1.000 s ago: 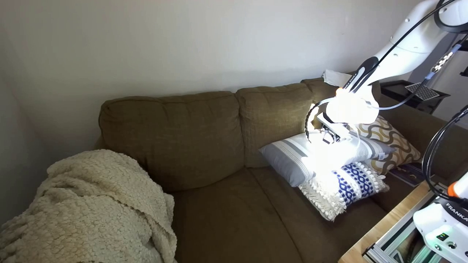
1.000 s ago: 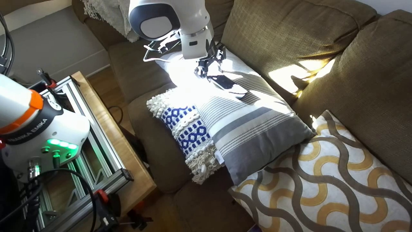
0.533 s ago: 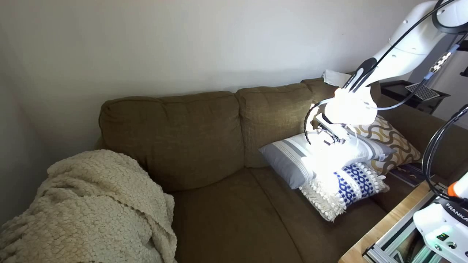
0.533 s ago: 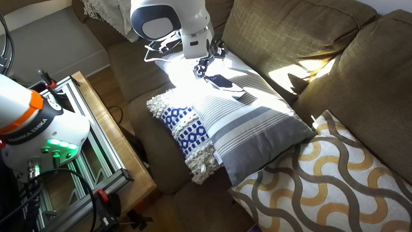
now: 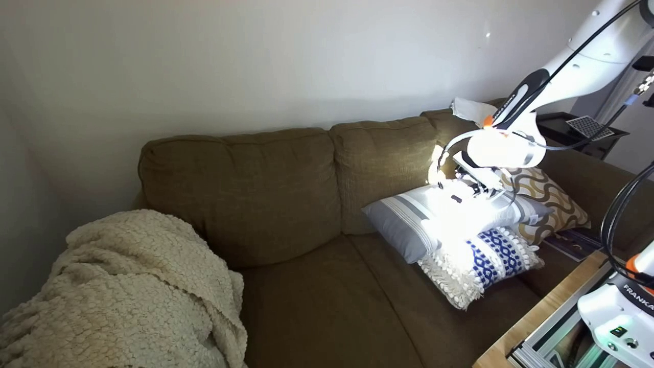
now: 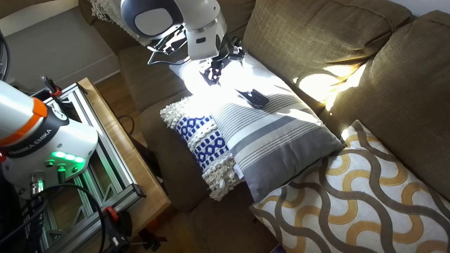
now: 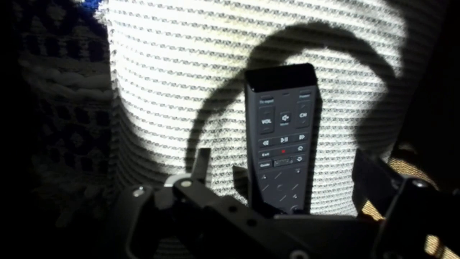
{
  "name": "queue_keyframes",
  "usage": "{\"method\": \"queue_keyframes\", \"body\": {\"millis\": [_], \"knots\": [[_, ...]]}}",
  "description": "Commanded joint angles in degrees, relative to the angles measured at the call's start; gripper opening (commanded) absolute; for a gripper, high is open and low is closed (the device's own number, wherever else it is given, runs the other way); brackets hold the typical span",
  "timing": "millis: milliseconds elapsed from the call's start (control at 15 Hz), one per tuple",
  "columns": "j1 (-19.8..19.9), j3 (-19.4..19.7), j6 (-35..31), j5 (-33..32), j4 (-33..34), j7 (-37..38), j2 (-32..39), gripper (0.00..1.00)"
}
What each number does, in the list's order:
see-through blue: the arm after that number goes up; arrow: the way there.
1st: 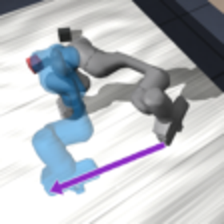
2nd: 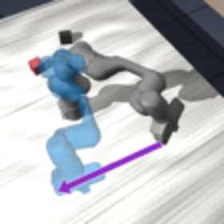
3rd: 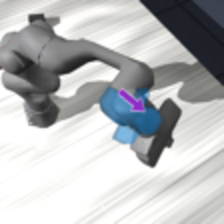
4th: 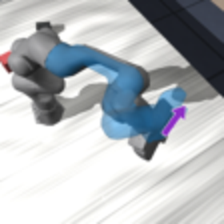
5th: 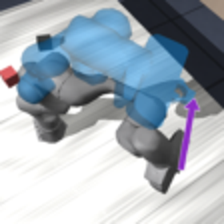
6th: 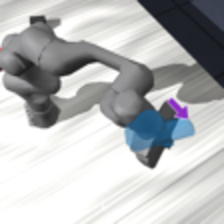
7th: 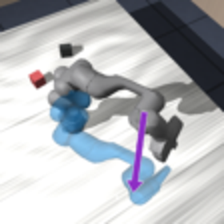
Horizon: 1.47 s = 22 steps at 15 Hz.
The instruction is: Pull out the remote, then place it on the grey pillow
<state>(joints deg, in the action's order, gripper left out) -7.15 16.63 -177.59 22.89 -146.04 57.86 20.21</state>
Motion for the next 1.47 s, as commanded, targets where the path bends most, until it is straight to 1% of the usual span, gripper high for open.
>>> {"method": "queue_keyframes", "body": {"millis": [0,67,133,200,333,467,600,733,933,1067,1133,1200,1267,1400], "knots": [[-8.72,11.01,1.26,-5.38,-4.70,1.09,-5.52,1.00],[-11.07,14.28,2.36,-7.98,-5.04,0.06,-6.20,1.00],[-14.61,19.17,4.00,-11.69,-4.92,-0.26,-5.99,1.00],[-17.28,22.72,6.34,-15.11,-4.83,-0.43,-6.58,1.00],[-22.74,29.74,11.39,-23.03,-3.95,-0.25,-7.48,1.00],[-28.18,36.52,14.96,-31.87,-2.59,0.78,-7.43,1.00],[-33.03,41.82,18.59,-40.07,-1.25,1.08,-8.62,1.00],[-37.65,46.27,21.90,-47.45,0.16,1.74,-10.22,1.00],[-42.02,50.33,25.66,-55.74,1.22,0.05,-15.29,1.00],[-44.50,52.14,28.34,-61.00,1.71,-0.08,-19.28,1.00],[-45.21,52.48,31.24,-62.59,2.09,-0.49,-21.99,1.00],[-45.93,52.37,34.31,-63.76,2.24,0.46,-24.43,1.00],[-46.10,52.20,37.20,-66.30,2.97,2.34,-26.28,1.00],[-45.21,49.84,41.65,-71.41,2.90,4.90,-31.53,1.00]]}}
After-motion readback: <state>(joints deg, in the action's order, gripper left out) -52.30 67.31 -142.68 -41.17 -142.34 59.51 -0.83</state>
